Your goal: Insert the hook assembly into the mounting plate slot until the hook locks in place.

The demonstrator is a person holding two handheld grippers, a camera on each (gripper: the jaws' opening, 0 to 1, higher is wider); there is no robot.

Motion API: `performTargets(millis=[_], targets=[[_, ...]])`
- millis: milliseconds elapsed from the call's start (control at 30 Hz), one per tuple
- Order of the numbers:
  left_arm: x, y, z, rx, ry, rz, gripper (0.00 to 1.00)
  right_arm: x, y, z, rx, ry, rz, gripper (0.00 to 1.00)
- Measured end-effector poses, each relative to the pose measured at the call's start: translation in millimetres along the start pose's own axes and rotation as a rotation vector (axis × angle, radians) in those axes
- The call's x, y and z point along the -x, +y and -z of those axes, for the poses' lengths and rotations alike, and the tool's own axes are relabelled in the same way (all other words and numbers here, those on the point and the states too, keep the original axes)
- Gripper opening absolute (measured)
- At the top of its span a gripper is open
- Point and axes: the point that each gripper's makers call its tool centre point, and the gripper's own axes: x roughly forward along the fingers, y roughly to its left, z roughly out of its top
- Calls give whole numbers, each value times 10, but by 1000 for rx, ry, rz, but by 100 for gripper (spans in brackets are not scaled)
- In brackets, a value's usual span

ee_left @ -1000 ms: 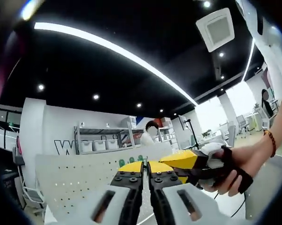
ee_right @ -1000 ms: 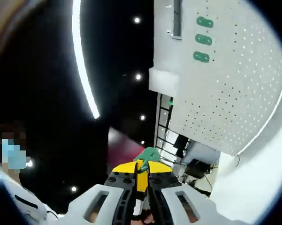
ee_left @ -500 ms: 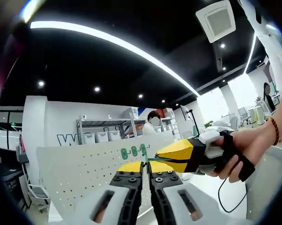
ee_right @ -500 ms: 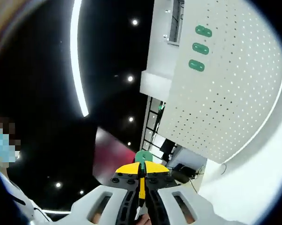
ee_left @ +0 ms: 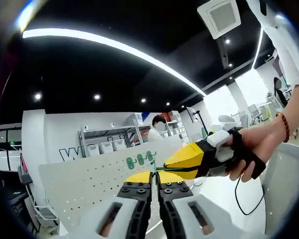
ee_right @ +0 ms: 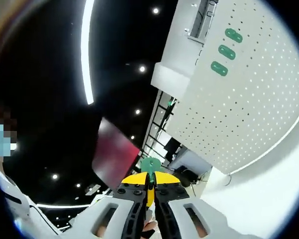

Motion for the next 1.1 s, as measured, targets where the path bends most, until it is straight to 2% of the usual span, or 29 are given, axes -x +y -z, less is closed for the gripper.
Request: performTargets(millis=[33,67,133,167,233,333,400,600,700,767,933,967,1100], targets=[[1,-15,-2,3,-1,6,3,11,23,39,-55,16,-11,2],[3,-13,-2,2,0,4,3,10,-1,4,-39,-8,-1,2],[9,-7,-10,-1,-4,1,3,-3,15,32,0,13,-19,2],[11,-13,-17,8,-8,5,3,5,36,66,-28,25,-13,1],[9,-6,-3,3,1,0,4,-8,11,42,26,8,10,1],[16,-1,-4,21,-1,5,4,-13,12,57,-36,20,1,1],[10,-1,43,26,21,3,4,-10,-31,65,1,22,26,1],[18,1,45,85,19,-15,6,-49,-27,-10,9,-18,36,1],[33,-3,100,106,43,-20,8,-61,-27,-59,12,-29,39,1],[54,22,117,110,45,-39,11,-70,-36,-68,44,-16,55,1],[93,39,117,120,45,-58,5,-60,-30,-53,98,3,68,1],[98,53,122,111,49,-67,3,-60,-12,-13,78,20,58,1],[106,68,105,113,44,-76,3,-43,-40,44,88,47,75,1]])
